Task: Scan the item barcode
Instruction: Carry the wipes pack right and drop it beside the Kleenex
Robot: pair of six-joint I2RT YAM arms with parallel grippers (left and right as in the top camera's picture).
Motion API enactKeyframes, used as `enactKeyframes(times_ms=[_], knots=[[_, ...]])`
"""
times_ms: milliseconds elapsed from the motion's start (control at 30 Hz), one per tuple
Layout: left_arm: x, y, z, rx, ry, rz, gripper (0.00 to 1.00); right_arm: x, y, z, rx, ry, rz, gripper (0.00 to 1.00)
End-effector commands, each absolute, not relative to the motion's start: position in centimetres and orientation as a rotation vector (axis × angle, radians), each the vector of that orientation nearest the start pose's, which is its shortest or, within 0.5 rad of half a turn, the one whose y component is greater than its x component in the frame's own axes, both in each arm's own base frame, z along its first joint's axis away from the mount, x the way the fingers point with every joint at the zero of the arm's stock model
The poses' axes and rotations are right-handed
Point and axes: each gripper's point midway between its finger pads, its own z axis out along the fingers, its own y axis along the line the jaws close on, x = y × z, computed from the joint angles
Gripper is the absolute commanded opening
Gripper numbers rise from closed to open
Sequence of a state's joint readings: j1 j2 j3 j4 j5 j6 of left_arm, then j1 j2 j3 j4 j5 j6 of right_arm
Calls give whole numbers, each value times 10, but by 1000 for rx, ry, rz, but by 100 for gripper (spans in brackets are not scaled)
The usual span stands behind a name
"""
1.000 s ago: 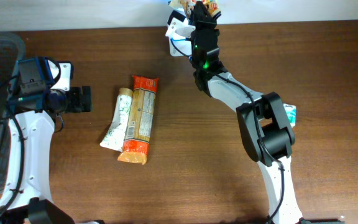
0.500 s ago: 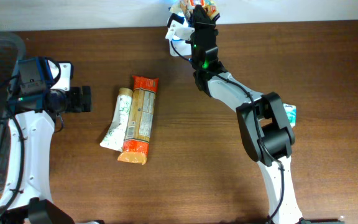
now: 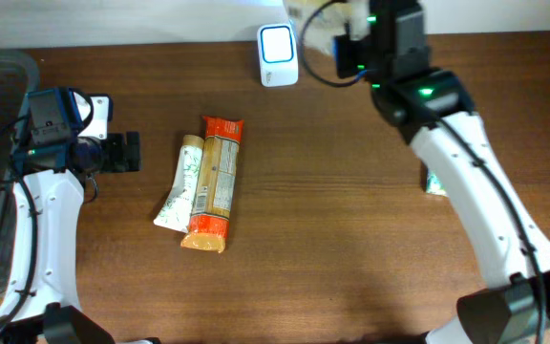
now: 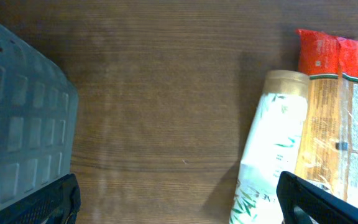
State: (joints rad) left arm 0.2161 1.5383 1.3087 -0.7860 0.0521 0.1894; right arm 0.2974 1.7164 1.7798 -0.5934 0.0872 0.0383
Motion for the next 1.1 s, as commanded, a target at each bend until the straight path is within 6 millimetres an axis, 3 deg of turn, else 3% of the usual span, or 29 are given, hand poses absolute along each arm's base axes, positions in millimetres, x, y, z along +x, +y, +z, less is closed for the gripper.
enactKeyframes(times_ms=[0, 67, 167, 200, 267, 333, 400, 467, 533, 567, 667, 700, 767, 833, 967, 1000, 1067], knots=[[386, 75, 172, -23, 2585, 72, 99, 450, 91, 263, 131, 2451, 368, 4], [386, 75, 172, -23, 2585, 72, 99, 421, 40, 205, 418, 2693, 308, 4], [386, 75, 172, -23, 2585, 72, 99, 397, -23, 133, 742, 2842, 273, 4], [386, 75, 172, -23, 2584, 72, 99, 391, -41, 118, 822, 2851, 261, 4], [386, 75, 172, -23, 2585, 72, 99, 381, -85, 100, 999, 2803, 245, 4], [386, 75, 172, -23, 2585, 72, 99, 374, -121, 100, 1121, 2739, 236, 4], [386, 75, 172, -23, 2585, 72, 99, 371, -138, 101, 1183, 2690, 272, 12], [386, 75, 172, -23, 2585, 72, 99, 377, -158, 104, 1245, 2598, 291, 13], [386, 75, 172, -23, 2585, 72, 99, 381, -162, 106, 1240, 2575, 286, 17], [386, 75, 172, -23, 2584, 72, 99, 381, -163, 106, 1242, 2576, 271, 28], [386, 75, 172, -23, 2585, 72, 99, 378, -171, 105, 1251, 2573, 204, 46], [386, 75, 172, -23, 2585, 72, 99, 380, -171, 106, 1247, 2567, 205, 47], [386, 75, 172, -23, 2584, 72, 99, 379, -171, 115, 1249, 2570, 205, 71], [386, 75, 172, -23, 2585, 72, 99, 372, -173, 140, 1266, 2591, 167, 99], [386, 75, 172, -23, 2585, 72, 99, 363, -162, 192, 1238, 2625, 168, 99], [386, 75, 172, -23, 2585, 72, 99, 366, -138, 206, 1110, 2684, 228, 99], [386, 75, 172, -23, 2584, 72, 99, 386, -56, 212, 745, 2811, 357, 99]])
